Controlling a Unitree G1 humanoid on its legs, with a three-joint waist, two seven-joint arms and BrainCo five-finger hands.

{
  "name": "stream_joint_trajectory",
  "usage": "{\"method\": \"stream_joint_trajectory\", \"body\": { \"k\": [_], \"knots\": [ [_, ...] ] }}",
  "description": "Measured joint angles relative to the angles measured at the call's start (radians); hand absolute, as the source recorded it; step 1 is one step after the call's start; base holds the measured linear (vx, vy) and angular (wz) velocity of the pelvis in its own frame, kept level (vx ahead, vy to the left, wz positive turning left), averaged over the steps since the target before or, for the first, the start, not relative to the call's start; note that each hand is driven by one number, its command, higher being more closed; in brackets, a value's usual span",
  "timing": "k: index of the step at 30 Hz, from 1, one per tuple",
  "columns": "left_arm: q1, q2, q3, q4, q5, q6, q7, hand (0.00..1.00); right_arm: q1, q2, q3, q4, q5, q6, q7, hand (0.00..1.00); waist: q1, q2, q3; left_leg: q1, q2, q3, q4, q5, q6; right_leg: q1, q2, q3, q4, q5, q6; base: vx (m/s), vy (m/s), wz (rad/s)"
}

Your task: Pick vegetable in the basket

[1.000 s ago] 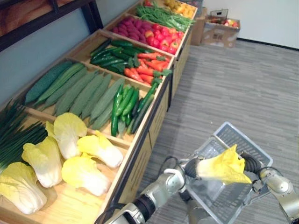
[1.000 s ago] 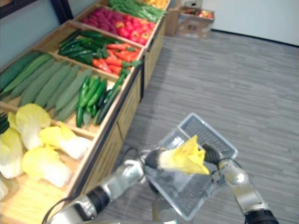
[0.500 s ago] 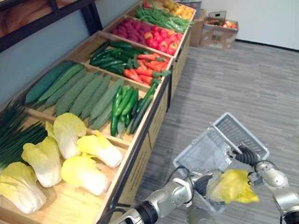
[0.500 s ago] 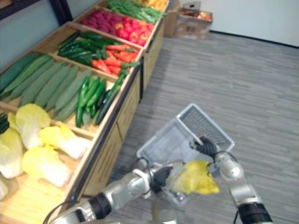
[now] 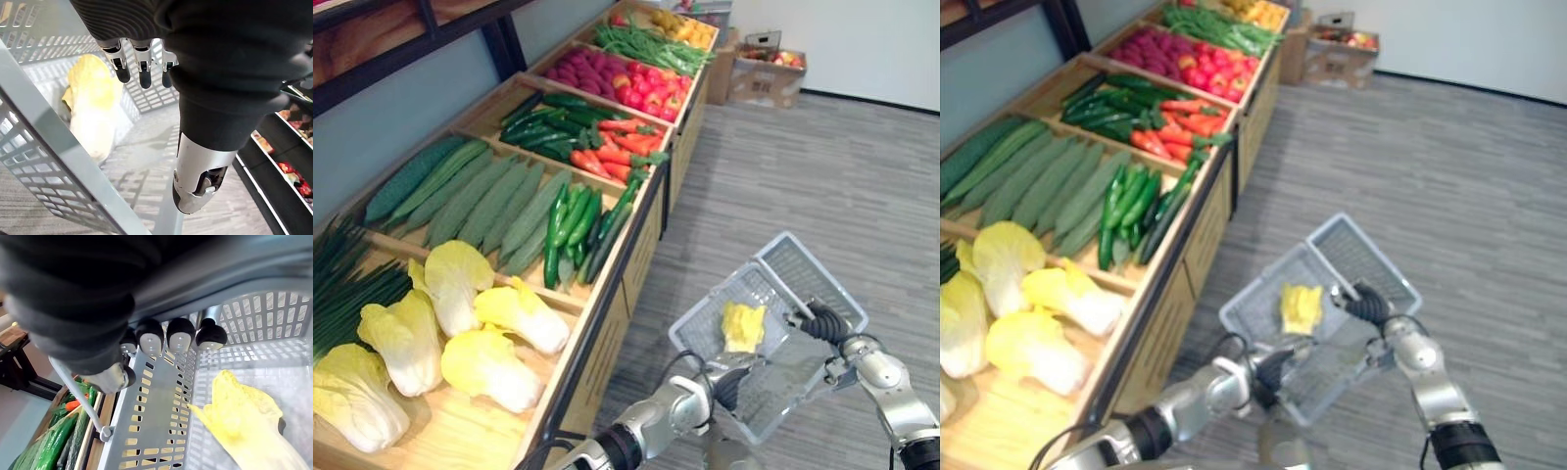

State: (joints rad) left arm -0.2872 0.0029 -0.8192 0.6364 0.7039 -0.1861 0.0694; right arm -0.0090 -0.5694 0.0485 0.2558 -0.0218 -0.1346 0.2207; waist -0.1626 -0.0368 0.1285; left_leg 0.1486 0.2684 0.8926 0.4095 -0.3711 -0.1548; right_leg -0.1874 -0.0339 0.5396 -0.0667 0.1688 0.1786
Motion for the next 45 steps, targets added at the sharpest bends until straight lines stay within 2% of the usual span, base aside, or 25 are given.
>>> {"method": "stream_joint_trajectory", "body": {
  "k": [4, 7, 9, 10, 12, 13, 15, 16, 19, 21, 23, 25, 28, 30, 32, 37, 39, 42, 45],
  "knots": [
    [0.001, 0.003, 0.011, -0.017, -0.04, -0.001, 0.0, 0.0, 0.007, 0.0, 0.0, 0.0, 0.0, 0.0, -0.001, 1.0, 0.003, 0.002, -0.001, -0.012, 0.0, -0.025, -0.006, 0.001, 0.002, 0.0, -0.008, -0.018, -0.002, -0.001, -0.001, 0.0, 0.003, 0.14],
    [0.049, 0.073, 0.025, -0.184, -0.227, -0.049, -0.077, 0.0, 0.039, 0.0, -0.002, 0.007, 0.0, -0.001, -0.001, 1.0, 0.013, 0.005, -0.021, -0.044, -0.007, -0.074, -0.022, 0.015, 0.012, -0.001, -0.024, -0.06, -0.009, -0.002, -0.004, 0.01, 0.001, 0.43],
    [0.195, 0.172, 0.159, -0.406, -0.421, -0.088, -0.141, 0.0, 0.075, 0.0, -0.018, 0.033, -0.012, -0.019, -0.023, 1.0, 0.027, 0.013, -0.053, -0.062, -0.013, -0.119, -0.053, 0.037, 0.015, 0.002, -0.033, -0.108, -0.014, -0.003, -0.004, 0.04, -0.028, 0.47],
    [0.243, 0.198, 0.208, -0.464, -0.47, -0.088, -0.148, 0.0, 0.088, 0.002, -0.029, 0.039, -0.017, -0.023, -0.025, 1.0, 0.031, 0.014, -0.056, -0.064, -0.015, -0.133, -0.063, 0.044, 0.014, 0.006, -0.035, -0.127, -0.014, -0.003, -0.004, 0.02, -0.051, 0.63],
    [0.429, 0.248, 0.44, -0.641, -0.619, -0.09, -0.148, 0.0, 0.148, 0.034, -0.089, 0.08, -0.029, -0.045, -0.034, 1.0, 0.037, 0.016, -0.069, -0.079, -0.02, -0.195, -0.097, 0.071, 0.015, 0.02, -0.045, -0.218, -0.015, -0.008, -0.013, 0.01, -0.063, 0.74],
    [0.47, 0.246, 0.503, -0.667, -0.648, -0.092, -0.14, 0.0, 0.165, 0.046, -0.106, 0.091, -0.044, -0.048, -0.039, 1.0, 0.045, 0.016, -0.075, -0.087, -0.022, -0.212, -0.104, 0.077, 0.015, 0.023, -0.049, -0.235, -0.015, -0.012, -0.019, -0.01, -0.06, 0.74],
    [0.599, 0.24, 0.659, -0.737, -0.636, -0.117, -0.05, 0.0, 0.22, 0.089, -0.164, 0.166, -0.077, -0.053, -0.062, 1.0, 0.08, 0.018, -0.09, -0.106, -0.038, -0.275, -0.141, 0.101, 0.018, 0.039, -0.067, -0.299, -0.016, -0.021, -0.032, -0.01, -0.035, 0.78],
    [0.621, 0.239, 0.68, -0.753, -0.619, -0.12, -0.037, 0.0, 0.229, 0.096, -0.172, 0.183, -0.088, -0.054, -0.067, 1.0, 0.088, 0.017, -0.093, -0.111, -0.041, -0.285, -0.147, 0.106, 0.019, 0.04, -0.071, -0.314, -0.016, -0.025, -0.039, 0.0, -0.019, 0.61],
    [0.679, 0.224, 0.776, -0.804, -0.52, -0.129, 0.007, 0.0, 0.235, 0.124, -0.201, 0.272, -0.098, -0.057, -0.082, 1.0, 0.098, 0.015, -0.097, -0.13, -0.064, -0.35, -0.181, 0.134, 0.027, 0.053, -0.093, -0.377, -0.016, -0.032, -0.048, -0.02, -0.016, 0.68],
    [0.674, 0.187, 0.849, -0.815, -0.45, -0.133, 0.052, 0.0, 0.251, 0.14, -0.229, 0.319, -0.098, -0.062, -0.104, 1.0, 0.104, 0.015, -0.106, -0.15, -0.077, -0.397, -0.203, 0.155, 0.035, 0.057, -0.11, -0.425, -0.016, -0.036, -0.054, -0.02, -0.023, 0.71],
    [0.657, 0.144, 0.972, -0.838, -0.414, -0.133, 0.129, 0.0, 0.271, 0.162, -0.282, 0.388, -0.099, -0.071, -0.115, 1.0, 0.113, 0.009, -0.116, -0.166, -0.092, -0.461, -0.236, 0.188, 0.039, 0.073, -0.124, -0.487, -0.016, -0.044, -0.055, -0.01, -0.044, 0.8],
    [0.645, 0.143, 1.056, -0.844, -0.383, -0.131, 0.188, 0.0, 0.271, 0.173, -0.312, 0.456, -0.099, -0.074, -0.131, 1.0, 0.116, 0.003, -0.121, -0.164, -0.103, -0.504, -0.268, 0.215, 0.04, 0.089, -0.13, -0.535, -0.005, -0.06, -0.056, -0.02, -0.042, 0.76],
    [0.622, 0.142, 1.172, -0.837, -0.319, -0.127, 0.273, 0.0, 0.269, 0.197, -0.379, 0.55, -0.099, -0.075, -0.156, 1.0, 0.129, -0.002, -0.135, -0.167, -0.12, -0.573, -0.323, 0.262, 0.041, 0.093, -0.141, -0.604, 0.015, -0.081, -0.06, -0.01, -0.046, 0.71],
    [0.591, 0.134, 1.262, -0.794, -0.27, -0.101, 0.334, 0.0, 0.273, 0.202, -0.416, 0.592, -0.099, -0.072, -0.176, 1.0, 0.138, 0.002, -0.14, -0.179, -0.13, -0.629, -0.357, 0.297, 0.047, 0.104, -0.149, -0.661, 0.014, -0.085, -0.067, -0.02, -0.048, 0.74],
    [0.582, 0.099, 1.34, -0.748, -0.258, -0.075, 0.367, 0.0, 0.27, 0.21, -0.444, 0.618, -0.099, -0.072, -0.184, 1.0, 0.139, 0.007, -0.144, -0.182, -0.136, -0.663, -0.383, 0.325, 0.047, 0.112, -0.153, -0.701, 0.014, -0.089, -0.072, -0.03, -0.037, 0.6],
    [0.58, 0.042, 1.5, -0.536, -0.284, 0.012, 0.421, 0.0, 0.25, 0.254, -0.553, 0.659, -0.132, -0.056, -0.23, 1.0, 0.147, 0.01, -0.15, -0.175, -0.141, -0.711, -0.443, 0.368, 0.045, 0.14, -0.152, -0.763, -0.006, -0.091, -0.076, -0.04, -0.024, 0.37],
    [0.589, 0.031, 1.538, -0.408, -0.34, 0.049, 0.433, 0.0, 0.247, 0.278, -0.571, 0.657, -0.135, -0.047, -0.237, 1.0, 0.158, 0.008, -0.153, -0.167, -0.139, -0.712, -0.458, 0.376, 0.046, 0.147, -0.149, -0.768, -0.012, -0.094, -0.08, -0.04, -0.021, 0.07],
    [0.594, 0.029, 1.557, -0.252, -0.386, 0.065, 0.433, 0.0, 0.248, 0.303, -0.591, 0.657, -0.136, -0.04, -0.245, 1.0, 0.166, 0.003, -0.16, -0.161, -0.139, -0.714, -0.479, 0.382, 0.047, 0.159, -0.146, -0.776, -0.025, -0.097, -0.074, -0.03, -0.017, 0.06],
    [0.595, 0.034, 1.585, -0.007, -0.421, 0.067, 0.423, 0.0, 0.24, 0.321, -0.59, 0.661, -0.138, -0.04, -0.264, 1.0, 0.163, 0.004, -0.168, -0.158, -0.139, -0.713, -0.496, 0.382, 0.047, 0.159, -0.143, -0.777, -0.036, -0.097, -0.074, 0.0, 0.0, 0.0]
  ]
}}
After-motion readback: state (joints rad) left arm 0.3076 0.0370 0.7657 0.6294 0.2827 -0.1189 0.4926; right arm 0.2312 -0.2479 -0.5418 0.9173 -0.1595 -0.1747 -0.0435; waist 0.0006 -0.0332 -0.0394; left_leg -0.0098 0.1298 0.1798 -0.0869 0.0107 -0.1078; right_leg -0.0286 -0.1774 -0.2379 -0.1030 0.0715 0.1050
